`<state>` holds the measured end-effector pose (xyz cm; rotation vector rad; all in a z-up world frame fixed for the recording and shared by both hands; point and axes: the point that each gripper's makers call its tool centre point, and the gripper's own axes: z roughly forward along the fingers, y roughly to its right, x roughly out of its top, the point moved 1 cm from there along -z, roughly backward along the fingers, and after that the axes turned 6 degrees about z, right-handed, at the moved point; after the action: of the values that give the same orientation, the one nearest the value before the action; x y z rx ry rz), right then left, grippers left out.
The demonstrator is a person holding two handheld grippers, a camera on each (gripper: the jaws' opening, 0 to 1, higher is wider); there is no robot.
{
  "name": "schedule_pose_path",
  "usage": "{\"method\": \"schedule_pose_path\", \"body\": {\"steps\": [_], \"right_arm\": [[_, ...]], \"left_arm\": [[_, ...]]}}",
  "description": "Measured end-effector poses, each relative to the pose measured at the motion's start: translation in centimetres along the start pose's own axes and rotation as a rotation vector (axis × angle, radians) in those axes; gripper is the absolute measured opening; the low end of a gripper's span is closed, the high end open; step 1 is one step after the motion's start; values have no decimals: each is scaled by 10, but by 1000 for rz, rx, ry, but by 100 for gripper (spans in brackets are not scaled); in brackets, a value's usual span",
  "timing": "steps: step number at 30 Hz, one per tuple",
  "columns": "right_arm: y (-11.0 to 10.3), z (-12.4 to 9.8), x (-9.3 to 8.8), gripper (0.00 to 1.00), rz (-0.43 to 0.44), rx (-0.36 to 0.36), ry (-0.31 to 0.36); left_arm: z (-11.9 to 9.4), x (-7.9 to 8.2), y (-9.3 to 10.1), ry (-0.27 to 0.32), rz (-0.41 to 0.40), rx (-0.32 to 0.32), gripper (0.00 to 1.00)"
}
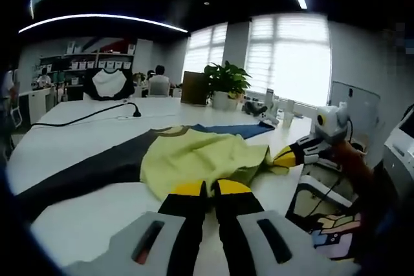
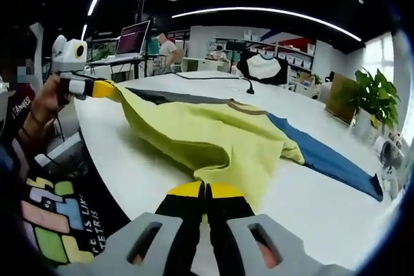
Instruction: Fold the garment on the visible template until the final outline fits inside the template.
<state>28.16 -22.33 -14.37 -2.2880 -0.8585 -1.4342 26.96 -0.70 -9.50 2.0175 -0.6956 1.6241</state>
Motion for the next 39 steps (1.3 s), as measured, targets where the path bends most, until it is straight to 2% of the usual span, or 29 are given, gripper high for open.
{"method": "schedule_pose_path", "body": {"steps": [6,10,11,16,23,24,25,26,29,34,39], "right_arm": [[14,-22,20,0,-89,-48,38],[14,-30,30,0,-161,-39,78],[14,-31,29,0,-165,-41,74],[19,-38,30,0,-297,-58,61],[31,-50,32,0,-387,-78,49],[34,-52,31,0,-459,-107,32],[33,-53,29,0,-515,-111,17],[30,-52,26,0,-527,-101,10],[23,-56,21,0,-488,-64,14],[28,-67,12,0,-511,-77,-25],[29,-75,3,0,-492,-65,-53]], "left_arm": [[-6,11,4,13,37,-4,6],[-9,14,7,10,57,-9,6],[-10,14,8,8,60,-10,6],[-15,17,13,22,45,-31,6],[-22,5,19,-13,48,-64,6],[-23,7,21,6,77,-73,6],[-23,5,23,-1,71,-75,6],[-23,3,25,-17,67,-87,6],[-24,-4,28,-43,56,-106,6],[-31,-29,31,-129,65,-109,6],[-36,-45,41,-170,40,-153,6]]}}
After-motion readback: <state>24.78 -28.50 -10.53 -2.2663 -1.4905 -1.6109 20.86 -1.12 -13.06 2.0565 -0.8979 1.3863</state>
